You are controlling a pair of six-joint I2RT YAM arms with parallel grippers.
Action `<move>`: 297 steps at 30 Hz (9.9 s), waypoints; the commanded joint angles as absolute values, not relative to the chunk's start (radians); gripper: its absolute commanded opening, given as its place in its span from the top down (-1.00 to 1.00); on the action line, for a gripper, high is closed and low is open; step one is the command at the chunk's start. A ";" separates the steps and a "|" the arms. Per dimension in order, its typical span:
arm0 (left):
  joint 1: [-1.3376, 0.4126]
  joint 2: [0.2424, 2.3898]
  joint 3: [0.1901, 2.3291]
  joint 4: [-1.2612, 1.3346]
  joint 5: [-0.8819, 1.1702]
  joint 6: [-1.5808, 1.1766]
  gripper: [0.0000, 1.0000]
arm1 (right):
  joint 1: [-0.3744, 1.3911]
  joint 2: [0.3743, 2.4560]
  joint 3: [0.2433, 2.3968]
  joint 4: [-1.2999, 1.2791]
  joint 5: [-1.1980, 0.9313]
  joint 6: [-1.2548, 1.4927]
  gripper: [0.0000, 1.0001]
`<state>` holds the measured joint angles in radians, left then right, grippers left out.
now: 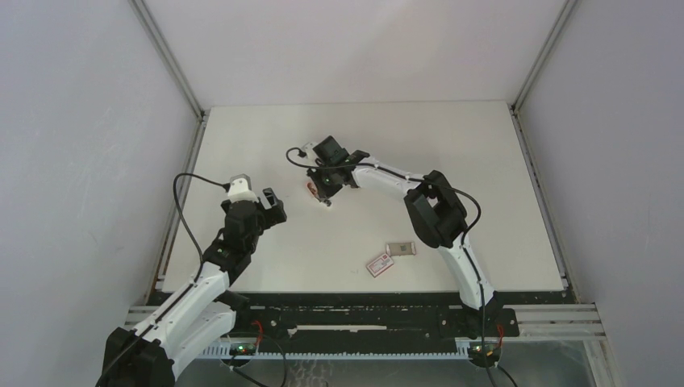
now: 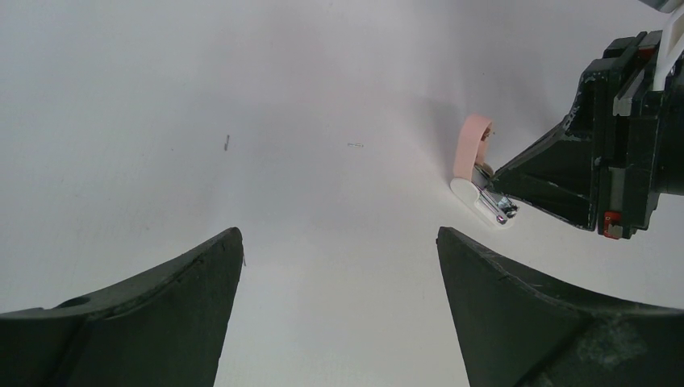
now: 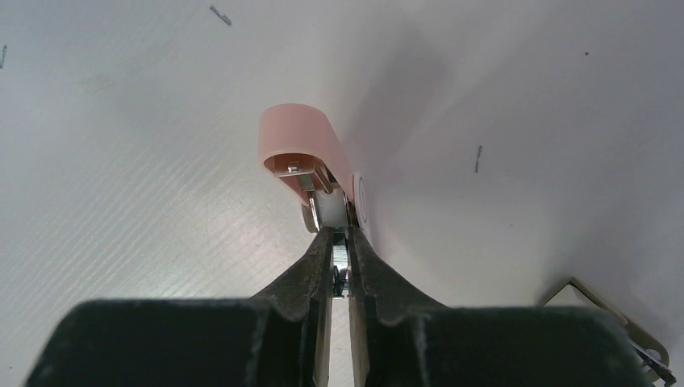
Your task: Load the staples into the stapler
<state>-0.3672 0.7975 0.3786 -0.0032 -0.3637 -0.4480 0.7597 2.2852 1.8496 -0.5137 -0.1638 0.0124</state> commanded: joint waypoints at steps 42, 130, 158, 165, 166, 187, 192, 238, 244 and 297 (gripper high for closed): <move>-0.368 0.801 0.385 0.057 -0.310 -0.417 -0.88 | 0.661 2.198 1.779 -0.463 -0.407 0.139 0.51; -0.368 0.812 0.389 0.054 -0.311 -0.422 -0.88 | 0.664 1.961 1.236 -0.191 -0.579 0.260 0.87; -0.367 0.809 0.389 0.051 -0.320 -0.421 -0.88 | 0.695 1.954 1.236 -0.310 -0.270 0.189 0.37; -0.368 0.805 0.388 0.048 -0.319 -0.421 -0.88 | 0.736 1.893 1.236 -0.352 -0.139 0.147 0.18; -0.368 0.805 0.388 0.049 -0.319 -0.422 -0.88 | 0.742 1.887 1.236 -0.353 -0.134 0.145 0.15; -0.367 0.811 0.389 0.049 -0.324 -0.424 -0.88 | 0.836 1.924 1.314 -0.377 -0.081 0.112 0.13; -0.368 0.813 0.390 0.049 -0.322 -0.425 -0.88 | 0.846 1.939 1.332 -0.381 -0.076 0.110 0.14; -0.367 0.855 0.391 0.090 -0.326 -0.407 -0.88 | 0.882 1.969 1.406 -0.467 -0.011 0.118 0.89; -0.368 1.038 0.505 0.157 -0.187 -0.390 -0.87 | 0.835 1.848 1.329 -0.414 -0.074 0.130 0.90; -0.338 1.645 0.752 0.444 0.420 -0.285 0.70 | 0.685 1.526 0.991 -0.245 -0.290 0.148 0.91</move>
